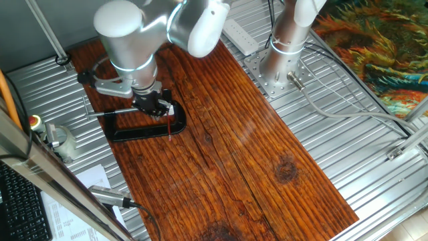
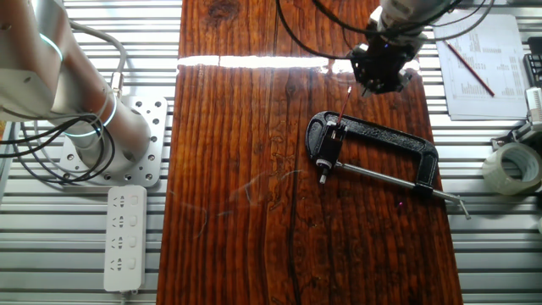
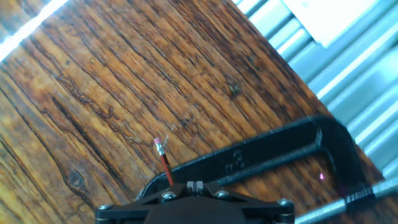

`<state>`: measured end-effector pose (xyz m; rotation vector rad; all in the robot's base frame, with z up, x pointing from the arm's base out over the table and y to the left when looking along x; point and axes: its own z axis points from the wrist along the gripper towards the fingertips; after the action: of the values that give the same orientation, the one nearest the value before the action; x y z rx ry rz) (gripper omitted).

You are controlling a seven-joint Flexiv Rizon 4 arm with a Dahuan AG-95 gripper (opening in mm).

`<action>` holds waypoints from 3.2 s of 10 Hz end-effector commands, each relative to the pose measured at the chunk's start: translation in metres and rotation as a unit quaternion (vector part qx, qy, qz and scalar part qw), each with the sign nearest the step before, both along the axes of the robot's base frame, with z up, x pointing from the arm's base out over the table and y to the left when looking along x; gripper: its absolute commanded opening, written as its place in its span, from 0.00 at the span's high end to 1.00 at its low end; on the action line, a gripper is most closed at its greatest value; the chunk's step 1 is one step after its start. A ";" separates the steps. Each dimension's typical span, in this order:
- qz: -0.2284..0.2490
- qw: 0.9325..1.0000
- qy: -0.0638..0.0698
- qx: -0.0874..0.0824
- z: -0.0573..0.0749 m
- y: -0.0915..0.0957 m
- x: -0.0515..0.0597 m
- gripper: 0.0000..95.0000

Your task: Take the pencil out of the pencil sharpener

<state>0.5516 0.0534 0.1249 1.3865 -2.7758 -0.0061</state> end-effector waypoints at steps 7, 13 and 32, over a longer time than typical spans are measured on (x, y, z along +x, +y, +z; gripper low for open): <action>0.035 0.999 0.000 -0.007 -0.016 0.001 0.001 1.00; -0.008 1.000 -0.009 -0.012 -0.017 0.004 0.000 1.00; 0.085 0.996 -0.001 0.030 -0.026 0.001 -0.015 0.80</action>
<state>0.5348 0.0544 0.1002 1.6222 -2.6790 -0.0760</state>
